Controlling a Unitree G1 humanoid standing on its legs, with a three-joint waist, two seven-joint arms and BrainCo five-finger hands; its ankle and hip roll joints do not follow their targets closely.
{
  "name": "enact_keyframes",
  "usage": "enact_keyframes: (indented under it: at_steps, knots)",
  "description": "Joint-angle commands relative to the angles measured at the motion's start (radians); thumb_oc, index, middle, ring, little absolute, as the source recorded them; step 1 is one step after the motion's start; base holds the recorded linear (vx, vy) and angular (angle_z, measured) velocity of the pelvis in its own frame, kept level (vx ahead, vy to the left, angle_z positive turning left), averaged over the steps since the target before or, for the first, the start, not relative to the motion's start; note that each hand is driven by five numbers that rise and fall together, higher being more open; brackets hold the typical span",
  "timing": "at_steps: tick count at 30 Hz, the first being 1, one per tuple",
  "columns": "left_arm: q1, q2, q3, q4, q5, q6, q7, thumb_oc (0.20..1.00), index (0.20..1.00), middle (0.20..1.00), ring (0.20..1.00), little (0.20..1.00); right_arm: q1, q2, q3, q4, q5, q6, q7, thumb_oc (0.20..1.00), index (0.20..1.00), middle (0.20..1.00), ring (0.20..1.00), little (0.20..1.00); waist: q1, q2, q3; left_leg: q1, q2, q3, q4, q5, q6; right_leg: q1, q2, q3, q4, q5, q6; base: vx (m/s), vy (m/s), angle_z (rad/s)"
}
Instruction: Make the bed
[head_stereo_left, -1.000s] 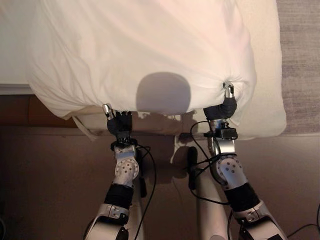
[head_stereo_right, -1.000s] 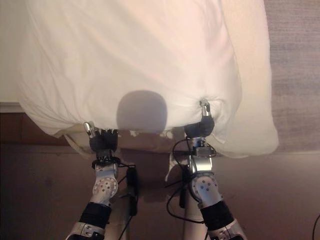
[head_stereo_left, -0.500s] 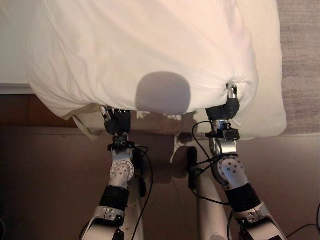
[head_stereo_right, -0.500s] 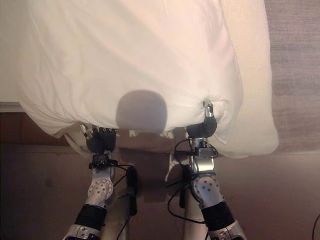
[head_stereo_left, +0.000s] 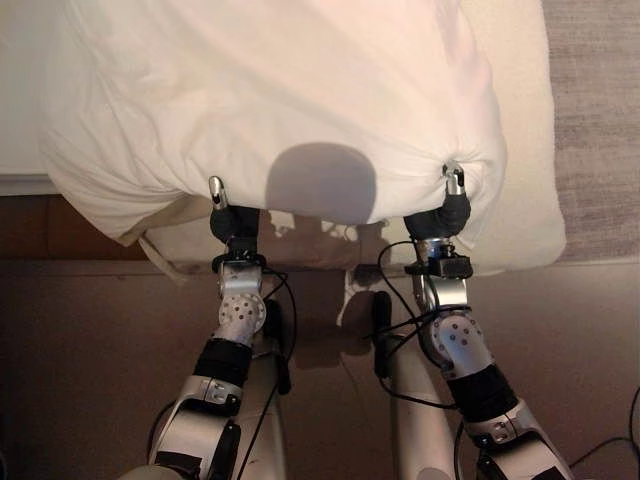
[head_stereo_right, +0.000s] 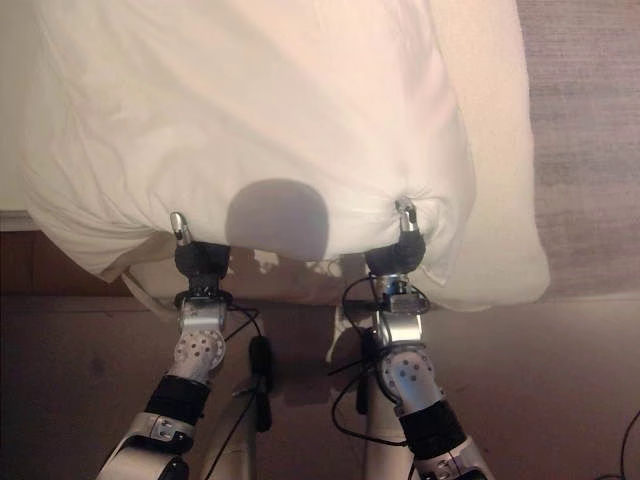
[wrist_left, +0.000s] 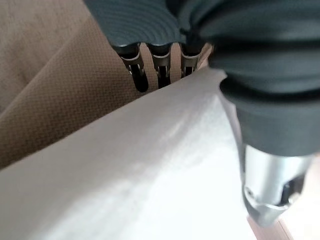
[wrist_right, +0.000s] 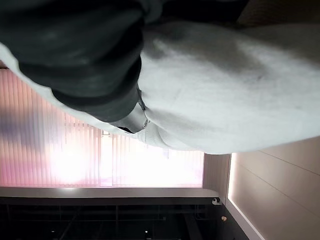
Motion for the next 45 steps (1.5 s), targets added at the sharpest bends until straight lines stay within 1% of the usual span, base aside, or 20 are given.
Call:
enact_keyframes:
  at_steps: [1,5,6,7,8,17,23,30,32,33,34,35,36,37,39,41,42,43,44,45]
  knots:
    - [-0.069,-0.013,-0.039,0.017,0.079,-0.041,0.012,1.0,1.0,1.0,1.0,1.0,0.039,0.005,-0.004,-0.115,0.004,-0.015,0.079,0.2,0.2,0.2,0.2,0.2,-0.033,0.043,-0.087,-0.037,-0.015,0.024,0.029,-0.02,0.031,-0.004,0.066,0.006,-0.078,0.057,0.005,0.0,0.0,0.0]
    - [-0.063,-0.023,-0.014,-0.02,0.053,-0.075,0.009,1.0,1.0,1.0,1.0,1.0,0.052,0.002,-0.001,-0.112,0.005,-0.013,0.072,0.2,0.2,0.2,0.2,0.2,-0.034,0.041,-0.087,-0.034,-0.013,0.027,0.029,-0.019,0.028,-0.002,0.068,0.007,-0.078,0.056,0.003,0.0,0.0,0.0]
    - [-0.062,-0.023,-0.014,-0.021,0.053,-0.075,0.009,0.724,0.724,0.724,0.724,0.724,0.053,0.002,-0.001,-0.112,0.005,-0.013,0.072,0.2,0.2,0.2,0.2,0.2,-0.034,0.041,-0.087,-0.033,-0.013,0.027,0.028,-0.019,0.028,-0.002,0.067,0.008,-0.078,0.056,0.003,0.0,0.0,0.0]
    - [-0.059,-0.027,-0.01,-0.03,0.046,-0.079,0.003,0.278,0.278,0.278,0.278,0.278,0.054,0.002,-0.002,-0.113,0.005,-0.012,0.072,0.2,0.2,0.2,0.2,0.2,-0.035,0.04,-0.088,-0.032,-0.013,0.026,0.027,-0.019,0.028,-0.002,0.068,0.009,-0.078,0.056,0.003,0.0,0.0,0.0]
    - [-0.054,-0.031,-0.001,-0.034,0.042,-0.084,-0.001,0.2,0.2,0.2,0.2,0.2,0.057,0.001,-0.001,-0.11,0.005,-0.014,0.072,0.2,0.2,0.2,0.2,0.2,-0.034,0.038,-0.088,-0.028,-0.012,0.026,0.021,-0.018,0.028,-0.002,0.071,0.011,-0.078,0.056,0.003,0.0,0.0,0.0]
    - [-0.036,-0.05,0.023,-0.059,0.021,-0.13,0.017,0.2,0.2,0.2,0.2,0.2,0.068,-0.004,-0.005,-0.11,-0.001,-0.021,0.063,0.2,0.2,0.2,0.2,0.2,-0.03,0.036,-0.086,-0.005,-0.012,0.021,-0.011,-0.001,0.025,0.018,0.077,0.009,-0.094,0.058,0.0,-0.01,-0.016,-0.01]
    - [0.035,-0.068,0.09,-0.099,0.022,-0.17,0.074,0.2,0.2,0.2,0.2,0.2,0.108,-0.029,-0.034,-0.072,-0.023,-0.015,0.021,0.2,0.2,0.2,0.2,0.2,-0.013,0.049,-0.079,0.088,-0.014,0.01,-0.119,0.057,0.009,0.079,0.089,-0.001,-0.121,0.049,-0.004,0.0,-0.076,-0.08]
    - [0.165,-0.061,0.19,-0.13,0.128,-0.205,0.266,0.2,0.2,0.2,0.2,0.2,0.188,-0.072,-0.129,0.037,-0.093,-0.048,-0.119,0.2,0.2,0.2,0.2,0.2,0.034,0.035,-0.069,0.227,-0.009,-0.044,-0.219,0.139,-0.027,0.19,0.108,-0.037,-0.131,0.001,-0.031,0.02,-0.166,-0.05]
    - [0.193,-0.067,0.228,-0.141,0.152,-0.209,0.292,0.2,0.2,0.2,0.2,0.2,0.209,-0.093,-0.149,0.084,-0.123,-0.042,-0.155,0.2,0.2,0.2,0.2,0.2,0.071,0.009,-0.057,0.247,-0.034,-0.125,-0.214,0.179,-0.049,0.217,0.107,-0.029,-0.145,-0.003,-0.037,-0.02,-0.075,0.05]
    - [0.235,-0.07,0.274,-0.158,0.183,-0.217,0.32,0.2,0.2,0.2,0.2,0.2,0.243,-0.112,-0.174,0.126,-0.15,-0.03,-0.167,0.2,0.2,0.2,0.2,0.2,0.076,-0.018,-0.062,0.278,0.016,-0.154,-0.259,0.194,-0.045,0.227,0.096,-0.023,-0.134,-0.019,-0.04,-0.01,-0.051,0.13]
    - [0.237,-0.071,0.274,-0.161,0.185,-0.216,0.322,0.2,0.2,0.2,0.2,0.2,0.243,-0.112,-0.174,0.126,-0.151,-0.03,-0.167,0.2,0.2,0.2,0.2,0.2,0.076,-0.018,-0.063,0.278,0.017,-0.154,-0.264,0.2,-0.045,0.224,0.097,-0.023,-0.135,-0.015,-0.041,-0.02,0.024,0.25]
    - [0.259,-0.066,0.295,-0.181,0.207,-0.226,0.343,0.2,0.2,0.2,0.2,0.2,0.268,-0.119,-0.193,0.137,-0.172,-0.024,-0.184,0.2,0.2,0.2,0.2,0.2,0.07,-0.02,-0.072,0.311,0.111,-0.103,-0.312,0.239,-0.042,0.213,0.082,-0.027,-0.109,-0.027,-0.033,-0.01,0.037,0.27]
    - [0.26,-0.068,0.295,-0.183,0.211,-0.225,0.347,0.2,0.2,0.2,0.2,0.2,0.269,-0.119,-0.193,0.137,-0.173,-0.024,-0.185,0.2,0.2,0.2,0.2,0.2,0.072,-0.02,-0.073,0.316,0.113,-0.1,-0.321,0.243,-0.044,0.212,0.085,-0.026,-0.106,-0.028,-0.034,-0.03,0.183,0.46]
    - [0.259,-0.059,0.304,-0.186,0.231,-0.247,0.391,0.2,0.2,0.2,0.2,0.2,0.271,-0.122,-0.206,0.168,-0.202,-0.047,-0.23,0.2,0.2,0.2,0.2,0.2,0.078,-0.012,-0.076,0.34,0.182,-0.112,-0.392,0.299,-0.061,0.194,0.083,-0.016,-0.071,-0.037,-0.02,-0.02,0.131,0.31]
    - [0.258,-0.055,0.303,-0.184,0.245,-0.247,0.41,0.2,0.2,0.2,0.2,0.2,0.271,-0.127,-0.214,0.177,-0.216,-0.059,-0.254,0.2,0.2,0.2,0.2,0.2,0.078,-0.007,-0.076,0.354,0.201,-0.111,-0.421,0.312,-0.063,0.186,0.075,-0.015,-0.06,-0.038,-0.014,-0.04,0.223,0.14]
    - [0.248,-0.043,0.304,-0.184,0.268,-0.248,0.44,0.2,0.2,0.2,0.2,0.2,0.255,-0.136,-0.212,0.196,-0.248,-0.07,-0.304,0.2,0.2,0.2,0.2,0.2,0.092,0.0,-0.077,0.357,0.196,-0.16,-0.453,0.298,-0.07,0.179,0.044,0.004,-0.064,-0.012,0.024,-0.07,0.449,-0.03]
    - [0.248,-0.043,0.304,-0.184,0.269,-0.248,0.441,0.2,0.2,0.2,0.2,0.2,0.255,-0.136,-0.212,0.196,-0.248,-0.07,-0.304,0.2,0.2,0.2,0.2,0.2,0.09,0.0,-0.077,0.355,0.195,-0.161,-0.452,0.298,-0.069,0.179,0.043,0.003,-0.066,-0.011,0.026,-0.11,0.584,-0.05]
    - [0.246,-0.028,0.303,-0.186,0.273,-0.252,0.44,0.2,0.2,0.2,0.2,0.2,0.251,-0.145,-0.197,0.212,-0.263,-0.06,-0.309,0.2,0.2,0.2,0.2,0.2,0.084,-0.008,-0.069,0.327,0.149,-0.159,-0.356,0.177,-0.036,0.196,0.002,0.031,-0.121,0.042,0.061,-0.09,0.323,0.03]
    - [0.245,-0.027,0.303,-0.186,0.274,-0.252,0.441,0.2,0.2,0.2,0.2,0.2,0.25,-0.145,-0.198,0.213,-0.263,-0.061,-0.309,0.2,0.2,0.2,0.2,0.2,0.084,-0.009,-0.07,0.317,0.146,-0.16,-0.344,0.175,-0.034,0.193,0.001,0.033,-0.127,0.05,0.062,-0.12,0.476,0.1]
    - [0.233,-0.014,0.287,-0.189,0.288,-0.248,0.444,0.2,0.2,0.2,0.2,0.2,0.251,-0.144,-0.196,0.213,-0.266,-0.066,-0.31,0.2,0.2,0.2,0.2,0.2,0.082,-0.022,-0.062,0.277,0.119,-0.143,-0.254,0.118,-0.029,0.219,-0.035,0.041,-0.185,0.091,0.081,-0.06,0.393,0.15]
